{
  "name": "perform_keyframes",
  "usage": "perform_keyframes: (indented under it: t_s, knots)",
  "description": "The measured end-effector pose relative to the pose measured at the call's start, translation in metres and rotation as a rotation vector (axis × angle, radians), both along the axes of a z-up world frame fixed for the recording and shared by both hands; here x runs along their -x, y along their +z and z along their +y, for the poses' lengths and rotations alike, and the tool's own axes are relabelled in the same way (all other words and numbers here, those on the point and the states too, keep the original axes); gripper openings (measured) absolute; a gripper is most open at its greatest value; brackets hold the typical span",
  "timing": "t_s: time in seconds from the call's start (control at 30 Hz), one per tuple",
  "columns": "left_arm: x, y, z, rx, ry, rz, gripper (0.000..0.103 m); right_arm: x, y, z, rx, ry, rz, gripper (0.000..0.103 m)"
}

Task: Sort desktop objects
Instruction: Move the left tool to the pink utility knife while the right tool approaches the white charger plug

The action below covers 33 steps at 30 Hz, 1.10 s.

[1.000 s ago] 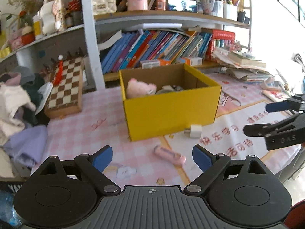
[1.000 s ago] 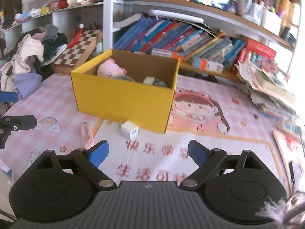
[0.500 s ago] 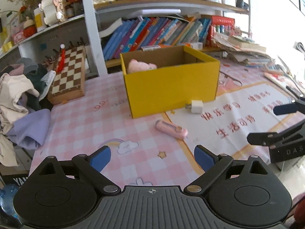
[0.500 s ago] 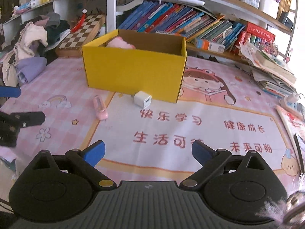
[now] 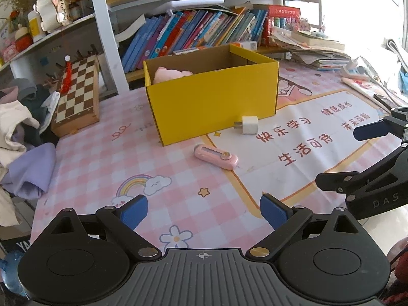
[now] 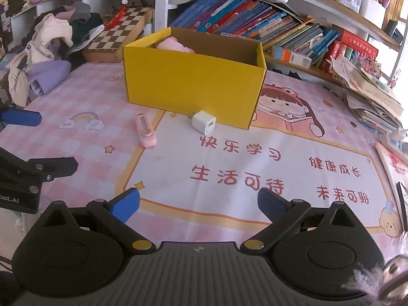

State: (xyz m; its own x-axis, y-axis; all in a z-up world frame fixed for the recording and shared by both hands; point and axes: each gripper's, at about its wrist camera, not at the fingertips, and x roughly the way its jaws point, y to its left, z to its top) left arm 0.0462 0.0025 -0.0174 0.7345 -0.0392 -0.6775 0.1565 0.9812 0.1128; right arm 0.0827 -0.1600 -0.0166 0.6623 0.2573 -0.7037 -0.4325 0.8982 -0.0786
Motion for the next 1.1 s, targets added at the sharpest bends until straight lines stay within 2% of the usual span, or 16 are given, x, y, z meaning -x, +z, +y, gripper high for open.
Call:
perform_keyframes:
  t_s: [0.37, 0.67, 0.8, 1.1]
  knots:
    - [-0.007, -0.004, -0.006, 0.006, -0.038, 0.017, 0.097, -0.009, -0.001, 0.000, 0.001, 0.004, 0.015, 0.097]
    - [-0.018, -0.007, -0.005, 0.016, -0.031, 0.030, 0.097, -0.024, -0.002, 0.002, -0.004, 0.014, 0.032, 0.097]
    - [-0.026, -0.010, -0.005, 0.024, -0.030, 0.041, 0.097, -0.030, -0.002, 0.004, 0.005, 0.025, 0.035, 0.092]
    - [-0.040, -0.012, -0.011, 0.009, -0.040, 0.032, 0.096, -0.044, 0.000, 0.001, 0.008, 0.030, 0.030, 0.090]
